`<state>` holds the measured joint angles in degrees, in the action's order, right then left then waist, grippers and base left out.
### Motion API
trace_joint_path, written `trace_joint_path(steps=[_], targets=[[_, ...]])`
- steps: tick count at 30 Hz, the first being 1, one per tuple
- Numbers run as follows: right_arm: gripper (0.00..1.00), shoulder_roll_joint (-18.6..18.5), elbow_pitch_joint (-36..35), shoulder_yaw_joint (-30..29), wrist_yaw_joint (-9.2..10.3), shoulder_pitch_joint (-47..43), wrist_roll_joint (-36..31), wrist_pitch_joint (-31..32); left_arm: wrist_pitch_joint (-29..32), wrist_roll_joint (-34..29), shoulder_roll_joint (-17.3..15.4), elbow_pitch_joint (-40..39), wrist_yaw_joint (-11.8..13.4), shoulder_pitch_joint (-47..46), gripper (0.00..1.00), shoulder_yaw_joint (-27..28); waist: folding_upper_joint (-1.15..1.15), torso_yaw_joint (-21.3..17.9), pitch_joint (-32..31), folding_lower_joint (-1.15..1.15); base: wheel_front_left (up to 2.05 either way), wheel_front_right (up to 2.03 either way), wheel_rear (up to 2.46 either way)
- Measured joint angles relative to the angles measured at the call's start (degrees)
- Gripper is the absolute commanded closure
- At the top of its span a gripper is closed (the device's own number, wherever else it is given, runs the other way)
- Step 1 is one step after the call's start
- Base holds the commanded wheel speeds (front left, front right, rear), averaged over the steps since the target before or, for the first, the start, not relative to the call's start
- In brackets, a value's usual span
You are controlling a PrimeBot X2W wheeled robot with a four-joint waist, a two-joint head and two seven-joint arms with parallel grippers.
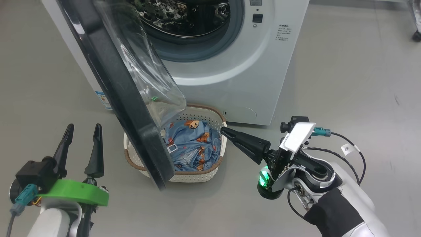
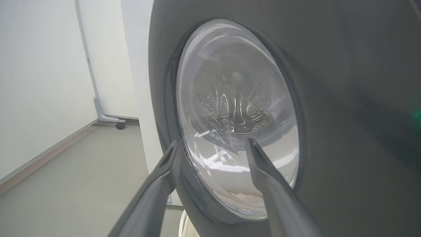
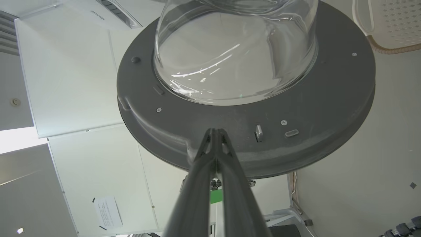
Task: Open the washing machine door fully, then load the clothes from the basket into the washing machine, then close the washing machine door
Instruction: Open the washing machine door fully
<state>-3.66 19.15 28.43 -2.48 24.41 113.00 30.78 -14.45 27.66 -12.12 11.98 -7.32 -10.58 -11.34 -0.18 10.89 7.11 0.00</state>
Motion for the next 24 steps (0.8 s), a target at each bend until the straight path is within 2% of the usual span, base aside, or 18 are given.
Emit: trace_joint_path(steps=[2,3,4,5,9,14,19,24], targets=[[1.00,0.00,-0.03,-0.03,-0.12,-0.62,0.32,-0.42,0.00,0.00,-0.03,-0.02,0.00,0.42,0.00,0.31,0.00,-0.75,-0.19,0.00,0.00,0.00,0.00],[0.77,0.03,-0.05,-0.04,-0.46,-0.88,0.34,-0.67,0.00,0.00,-0.07,-0.08,0.00,0.63,0.00,0.48,0.00,-1.15,-0.27,0.00,0.00,0.00,0.00],[0.35,0.07,-0.07,-0.09,-0.51,-1.09,0.33,-1.08,0.00,0.00,-0.08,-0.07,0.00,0.77,0.00,0.62,0.00,-1.53,-0.35,0.00,0.00,0.00,0.00],[0.00,0.09,-0.01,-0.22,-0.65,-1.25,0.13,-1.67,0.00,-0.01,-0.10,-0.10,0.00,0.87,0.00,0.75,0.00,-1.91,-0.43,0.00,0.00,0.00,0.00],[0.00,0.10,0.22,-2.47,-2.12,-1.38,-2.22,-5.35,0.00,-0.16,-0.09,-0.18,0.00,0.90,0.00,0.74,0.00,-3.28,-0.88,0.00,0.00,0.00,0.00],[0.00,-0.74,0.54,-6.37,-3.48,-1.30,-7.79,-13.07,0.00,-0.52,-0.02,-0.18,0.00,1.11,0.00,0.41,0.00,-4.36,-1.92,0.00,0.00,0.00,0.00],[0.00,-2.11,1.18,-10.59,-3.79,-0.85,-12.99,-21.95,0.00,-0.57,0.07,-0.26,0.00,1.29,0.00,0.00,0.00,-4.94,-2.82,0.00,0.00,0.00,0.00],[0.00,-2.27,1.02,-10.98,-3.98,0.22,-18.49,-28.21,0.00,-0.58,0.07,-0.49,0.00,1.38,0.00,0.03,0.00,-5.00,-3.03,0.00,0.00,0.00,0.00]])
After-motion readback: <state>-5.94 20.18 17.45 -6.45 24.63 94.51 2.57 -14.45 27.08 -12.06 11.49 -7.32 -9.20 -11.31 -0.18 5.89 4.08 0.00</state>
